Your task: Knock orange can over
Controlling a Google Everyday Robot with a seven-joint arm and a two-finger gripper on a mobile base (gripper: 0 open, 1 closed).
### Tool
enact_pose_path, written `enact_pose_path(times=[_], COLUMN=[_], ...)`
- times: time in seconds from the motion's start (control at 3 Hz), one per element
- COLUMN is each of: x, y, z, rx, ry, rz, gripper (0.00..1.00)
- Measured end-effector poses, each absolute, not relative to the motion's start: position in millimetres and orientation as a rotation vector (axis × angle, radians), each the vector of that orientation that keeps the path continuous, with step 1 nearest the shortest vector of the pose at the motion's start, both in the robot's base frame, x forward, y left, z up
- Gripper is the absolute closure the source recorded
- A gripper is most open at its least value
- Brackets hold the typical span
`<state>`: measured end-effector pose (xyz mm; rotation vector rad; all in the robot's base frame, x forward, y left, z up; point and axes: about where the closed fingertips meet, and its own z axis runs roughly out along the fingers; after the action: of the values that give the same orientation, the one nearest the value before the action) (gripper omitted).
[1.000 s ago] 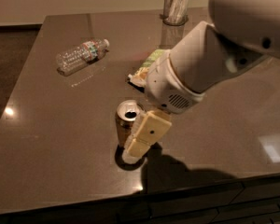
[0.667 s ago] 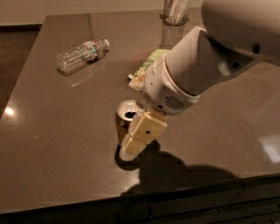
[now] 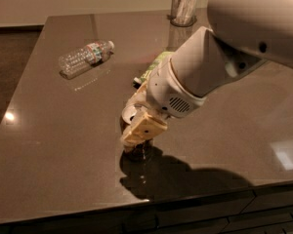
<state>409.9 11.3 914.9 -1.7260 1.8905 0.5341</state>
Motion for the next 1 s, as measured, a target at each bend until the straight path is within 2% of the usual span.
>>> enact_pose_path(times=[0.33, 0.67, 1.0], x=[416.7, 427.0, 445.7], y=[13.3, 24.3, 36.3], z=[926.6, 941.4, 948.3], rx=[-1.758, -1.873, -2.008], ry=[1.927, 1.952, 1.985], rz=[0.489, 0.418, 0.34], gripper=[0.78, 0.99, 1.0])
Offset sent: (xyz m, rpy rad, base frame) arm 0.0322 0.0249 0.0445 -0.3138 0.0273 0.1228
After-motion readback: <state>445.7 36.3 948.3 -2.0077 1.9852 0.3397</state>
